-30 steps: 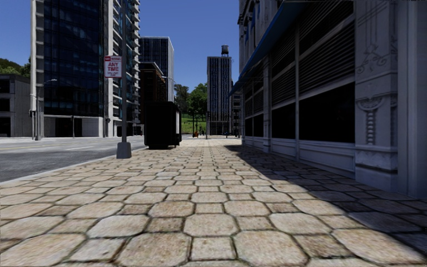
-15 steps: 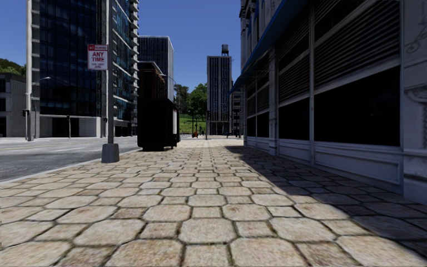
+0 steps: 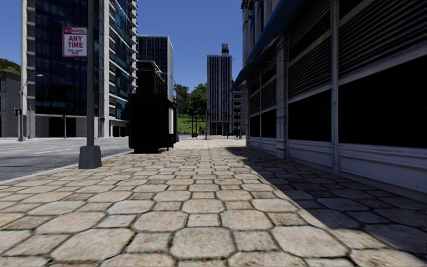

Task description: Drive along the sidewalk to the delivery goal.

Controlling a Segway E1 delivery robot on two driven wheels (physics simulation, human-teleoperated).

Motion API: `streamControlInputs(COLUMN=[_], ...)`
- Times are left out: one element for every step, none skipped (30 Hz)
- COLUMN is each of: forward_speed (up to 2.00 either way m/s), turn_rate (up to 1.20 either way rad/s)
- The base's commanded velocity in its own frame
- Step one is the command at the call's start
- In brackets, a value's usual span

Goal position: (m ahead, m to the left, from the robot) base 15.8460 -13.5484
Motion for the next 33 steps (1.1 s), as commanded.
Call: streamControlInputs(forward_speed=[1.96,1.96,1.96,1.96,1.96,1.96,1.96,1.96,1.96,1.96,1.96,1.96,1.96,1.96,1.96,1.96,1.96,1.96,1.96,1.96,1.96,1.96,1.96,1.96,1.96,1.96,1.96,1.96,1.96,1.97,1.97,1.97,1.97], turn_rate=[0.00,0.00,0.00,0.00,0.00,0.00,0.00,0.00,0.00,0.00,0.00,0.00,0.00,0.00,0.00,0.00,0.00,0.00,0.00,0.00,0.00,0.00,0.00,0.00,0.00,0.00,0.00,0.00,0.00,0.00,0.00,0.00,0.00])
